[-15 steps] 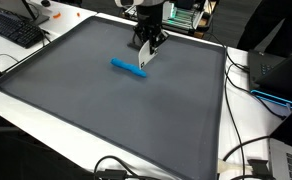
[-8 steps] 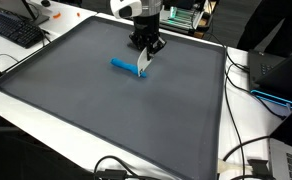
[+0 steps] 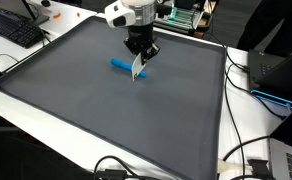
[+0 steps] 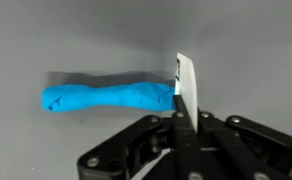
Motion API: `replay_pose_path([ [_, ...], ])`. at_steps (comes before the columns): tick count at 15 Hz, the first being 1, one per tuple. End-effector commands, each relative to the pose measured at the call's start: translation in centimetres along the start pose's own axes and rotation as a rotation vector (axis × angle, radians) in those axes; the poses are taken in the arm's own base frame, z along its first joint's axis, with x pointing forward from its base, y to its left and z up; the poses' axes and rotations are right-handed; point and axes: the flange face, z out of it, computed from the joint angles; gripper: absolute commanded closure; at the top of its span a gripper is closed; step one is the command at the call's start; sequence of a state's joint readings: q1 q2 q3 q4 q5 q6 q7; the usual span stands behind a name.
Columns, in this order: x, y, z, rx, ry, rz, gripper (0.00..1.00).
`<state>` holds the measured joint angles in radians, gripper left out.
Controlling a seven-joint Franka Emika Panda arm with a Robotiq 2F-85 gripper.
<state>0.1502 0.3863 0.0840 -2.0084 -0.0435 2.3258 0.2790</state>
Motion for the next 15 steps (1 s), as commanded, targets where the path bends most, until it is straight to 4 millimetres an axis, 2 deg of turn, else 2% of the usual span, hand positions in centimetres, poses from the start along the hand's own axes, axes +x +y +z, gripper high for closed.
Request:
replay_pose_path([
  [1,0.6,0.0,0.8,-0.038,0.003,-0.028,0.99],
  [6,0.9,-0.1,1.6,-0.065,0.01,-0.06,0.99],
  [15,0.1,0.5,3.7,-0.07,0.009,-0.076,0.99],
])
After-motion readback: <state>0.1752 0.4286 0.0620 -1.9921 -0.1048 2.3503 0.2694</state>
